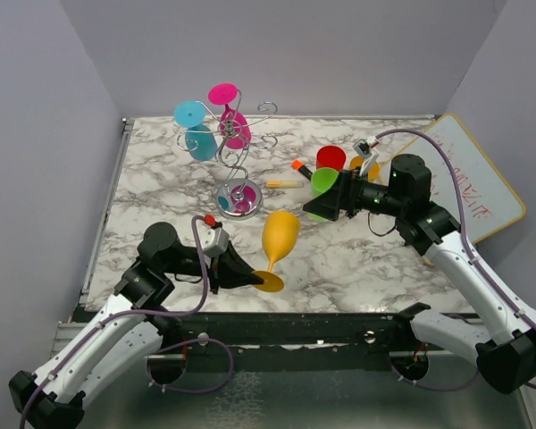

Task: Take the wine glass off the wine glass rack
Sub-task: Place the wine glass at the center of the board.

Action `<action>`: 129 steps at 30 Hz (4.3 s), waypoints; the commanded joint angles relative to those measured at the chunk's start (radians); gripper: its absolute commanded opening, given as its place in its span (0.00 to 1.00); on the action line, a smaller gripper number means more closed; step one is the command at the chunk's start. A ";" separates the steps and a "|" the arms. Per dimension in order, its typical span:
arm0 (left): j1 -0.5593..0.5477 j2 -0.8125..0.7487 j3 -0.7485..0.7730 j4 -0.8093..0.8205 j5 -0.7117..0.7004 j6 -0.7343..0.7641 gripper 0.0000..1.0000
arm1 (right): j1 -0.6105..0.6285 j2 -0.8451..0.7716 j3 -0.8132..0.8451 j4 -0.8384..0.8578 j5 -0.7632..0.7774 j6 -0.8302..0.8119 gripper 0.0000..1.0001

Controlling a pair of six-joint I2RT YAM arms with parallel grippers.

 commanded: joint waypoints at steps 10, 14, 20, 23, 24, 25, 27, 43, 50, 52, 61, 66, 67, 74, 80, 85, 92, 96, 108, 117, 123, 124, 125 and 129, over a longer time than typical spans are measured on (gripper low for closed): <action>-0.172 0.059 0.011 0.129 0.008 0.194 0.00 | -0.086 0.068 -0.046 0.195 -0.487 0.043 0.97; -0.176 0.095 0.014 0.134 0.036 0.232 0.00 | -0.086 0.044 -0.087 0.280 -0.576 0.105 0.88; -0.185 0.115 0.053 0.151 0.083 0.258 0.00 | -0.086 0.034 -0.098 0.285 -0.643 0.119 0.77; -0.186 0.109 0.060 0.141 0.099 0.285 0.00 | -0.085 0.030 -0.113 0.348 -0.687 0.166 0.72; -0.186 0.106 0.053 0.138 0.103 0.301 0.00 | -0.085 0.022 -0.127 0.400 -0.706 0.196 0.71; -0.186 0.107 0.046 0.137 0.104 0.314 0.00 | -0.085 0.010 -0.148 0.464 -0.717 0.231 0.69; -0.186 0.119 0.050 0.102 0.107 0.361 0.00 | -0.085 -0.016 -0.186 0.551 -0.732 0.286 0.66; -0.186 0.170 0.117 -0.098 0.135 0.591 0.00 | -0.085 -0.010 -0.160 0.531 -0.801 0.326 0.38; -0.186 0.180 0.131 -0.160 0.102 0.660 0.00 | -0.085 0.001 -0.154 0.508 -0.798 0.341 0.32; -0.185 0.182 0.129 -0.183 0.087 0.683 0.00 | -0.085 0.006 -0.155 0.500 -0.801 0.344 0.30; -0.185 0.194 0.121 -0.248 0.020 0.770 0.00 | -0.085 0.021 -0.143 0.499 -0.815 0.366 0.21; -0.185 0.186 0.111 -0.251 -0.003 0.774 0.00 | -0.085 0.004 -0.154 0.554 -0.829 0.420 0.19; -0.186 0.182 0.107 -0.251 -0.008 0.775 0.00 | -0.085 0.000 -0.152 0.550 -0.830 0.418 0.19; -0.182 0.181 0.081 -0.256 -0.035 0.791 0.00 | -0.083 -0.002 -0.160 0.482 -0.816 0.377 0.12; -0.180 0.191 0.077 -0.256 -0.028 0.789 0.00 | -0.077 0.003 -0.157 0.447 -0.813 0.349 0.34; -0.180 0.189 0.077 -0.255 -0.050 0.791 0.00 | -0.072 0.001 -0.150 0.440 -0.822 0.343 0.21; -0.174 0.188 0.061 -0.254 -0.071 0.789 0.00 | -0.071 0.001 -0.141 0.456 -0.820 0.353 0.01; -0.171 0.186 0.059 -0.252 -0.066 0.775 0.07 | -0.071 -0.003 -0.132 0.444 -0.801 0.341 0.01; -0.160 0.170 0.049 -0.218 -0.034 0.746 0.45 | -0.071 0.010 -0.122 0.233 -0.745 0.180 0.01; -0.151 0.155 0.050 -0.210 -0.076 0.688 0.56 | -0.071 0.034 -0.065 -0.048 -0.606 -0.027 0.00; -0.151 0.068 0.047 -0.171 -0.262 0.522 0.75 | -0.070 0.044 -0.007 -0.285 -0.395 -0.152 0.01; -0.151 0.051 0.052 -0.183 -0.299 0.493 0.77 | -0.071 0.046 0.004 -0.318 -0.355 -0.171 0.01; -0.151 0.034 0.054 -0.202 -0.330 0.483 0.78 | -0.071 0.046 0.011 -0.341 -0.324 -0.183 0.01; -0.151 -0.025 0.041 -0.206 -0.456 0.372 0.98 | -0.071 0.023 0.010 -0.362 -0.173 -0.178 0.01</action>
